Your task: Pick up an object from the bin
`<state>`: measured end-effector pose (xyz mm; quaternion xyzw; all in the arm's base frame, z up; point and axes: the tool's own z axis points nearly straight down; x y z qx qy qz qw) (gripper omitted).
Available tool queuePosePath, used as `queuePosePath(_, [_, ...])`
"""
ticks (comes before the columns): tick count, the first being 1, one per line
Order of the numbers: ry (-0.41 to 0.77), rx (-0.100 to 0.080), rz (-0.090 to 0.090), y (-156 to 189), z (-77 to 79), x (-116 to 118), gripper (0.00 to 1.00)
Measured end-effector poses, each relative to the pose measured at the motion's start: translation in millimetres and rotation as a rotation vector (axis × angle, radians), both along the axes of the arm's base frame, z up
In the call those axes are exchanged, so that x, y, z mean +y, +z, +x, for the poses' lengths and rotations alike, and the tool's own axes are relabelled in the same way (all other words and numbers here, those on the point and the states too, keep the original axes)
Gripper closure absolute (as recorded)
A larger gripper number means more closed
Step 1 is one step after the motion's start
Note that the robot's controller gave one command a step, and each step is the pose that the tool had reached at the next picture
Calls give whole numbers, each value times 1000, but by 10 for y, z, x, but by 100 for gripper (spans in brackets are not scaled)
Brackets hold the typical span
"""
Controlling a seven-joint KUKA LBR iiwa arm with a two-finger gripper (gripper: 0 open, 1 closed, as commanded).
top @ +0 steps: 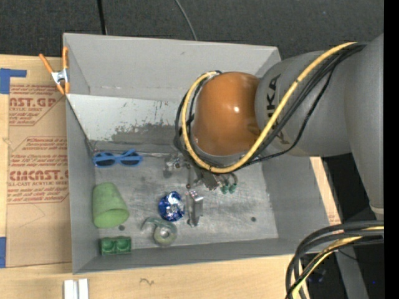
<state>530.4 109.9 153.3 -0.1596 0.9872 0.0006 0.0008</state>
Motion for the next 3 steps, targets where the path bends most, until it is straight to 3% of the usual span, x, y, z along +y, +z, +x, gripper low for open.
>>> queuePosePath(1, [419, 6, -1, -672, -53, -193, 0])
queuePosePath(2, [418, 0, 1, -646, -38, -179, 100])
queuePosePath(3, [595, -8, -2, 780, -106, -185, 100])
